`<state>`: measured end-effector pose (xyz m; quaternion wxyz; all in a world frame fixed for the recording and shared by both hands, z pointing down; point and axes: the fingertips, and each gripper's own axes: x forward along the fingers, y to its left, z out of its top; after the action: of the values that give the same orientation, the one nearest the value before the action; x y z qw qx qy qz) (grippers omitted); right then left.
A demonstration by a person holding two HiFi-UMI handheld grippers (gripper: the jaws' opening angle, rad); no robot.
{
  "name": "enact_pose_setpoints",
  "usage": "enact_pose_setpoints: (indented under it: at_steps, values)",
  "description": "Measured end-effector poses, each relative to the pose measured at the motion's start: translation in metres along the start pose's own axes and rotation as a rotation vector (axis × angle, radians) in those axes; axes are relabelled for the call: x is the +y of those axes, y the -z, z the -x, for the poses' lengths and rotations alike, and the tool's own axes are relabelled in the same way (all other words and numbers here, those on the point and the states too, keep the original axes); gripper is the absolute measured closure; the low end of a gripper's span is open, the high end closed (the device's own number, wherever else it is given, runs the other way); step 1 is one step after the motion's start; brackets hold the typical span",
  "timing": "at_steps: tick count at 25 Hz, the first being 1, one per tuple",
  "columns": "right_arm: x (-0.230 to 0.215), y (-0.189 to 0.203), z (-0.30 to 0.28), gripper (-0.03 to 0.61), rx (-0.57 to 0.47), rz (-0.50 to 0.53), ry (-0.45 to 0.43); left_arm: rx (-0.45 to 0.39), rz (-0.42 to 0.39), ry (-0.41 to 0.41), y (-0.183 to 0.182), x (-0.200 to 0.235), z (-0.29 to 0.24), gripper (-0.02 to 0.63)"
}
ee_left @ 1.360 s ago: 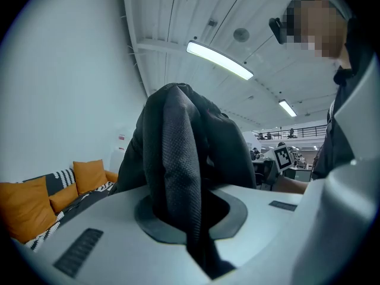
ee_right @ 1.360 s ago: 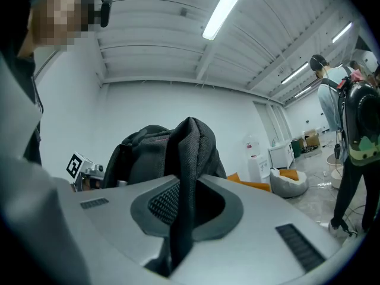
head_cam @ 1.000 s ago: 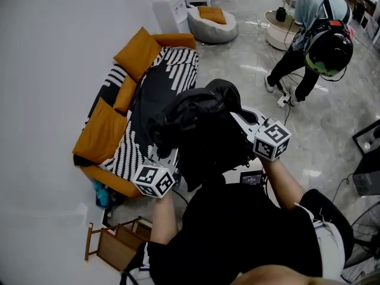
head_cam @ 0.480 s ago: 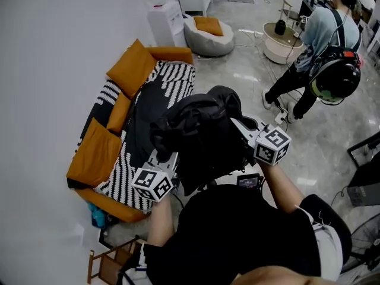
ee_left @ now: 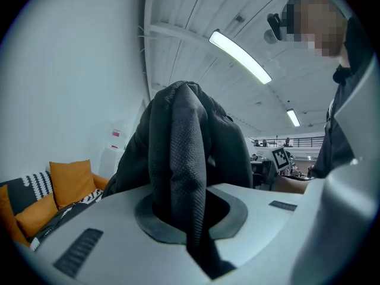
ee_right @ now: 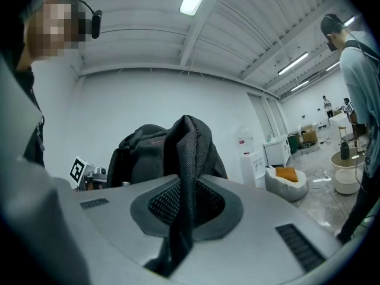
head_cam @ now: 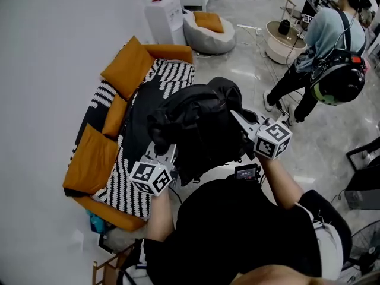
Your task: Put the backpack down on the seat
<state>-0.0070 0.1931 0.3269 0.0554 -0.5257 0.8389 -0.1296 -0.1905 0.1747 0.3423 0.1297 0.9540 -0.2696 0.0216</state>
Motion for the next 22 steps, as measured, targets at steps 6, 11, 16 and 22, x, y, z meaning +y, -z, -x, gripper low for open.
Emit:
enact_pose_setpoints:
  at_steps: [6, 11, 16, 22]
  values:
    - [-0.048, -0.034, -0.069, 0.529, 0.05, -0.039, -0.03, 0.031, 0.027, -0.033, -0.039, 0.053, -0.055, 0.578]
    - [-0.071, -0.017, -0.093, 0.529, 0.037, -0.06, -0.06, 0.046, 0.014, -0.056, -0.025, 0.074, -0.073, 0.578]
    - [-0.088, 0.005, -0.108, 0.529, 0.034, -0.058, -0.111, 0.051, 0.01, -0.094, -0.002, 0.086, -0.083, 0.578]
    - [-0.138, -0.006, -0.155, 0.529, 0.036, -0.052, -0.183, 0.051, 0.005, -0.153, -0.01, 0.119, -0.133, 0.578]
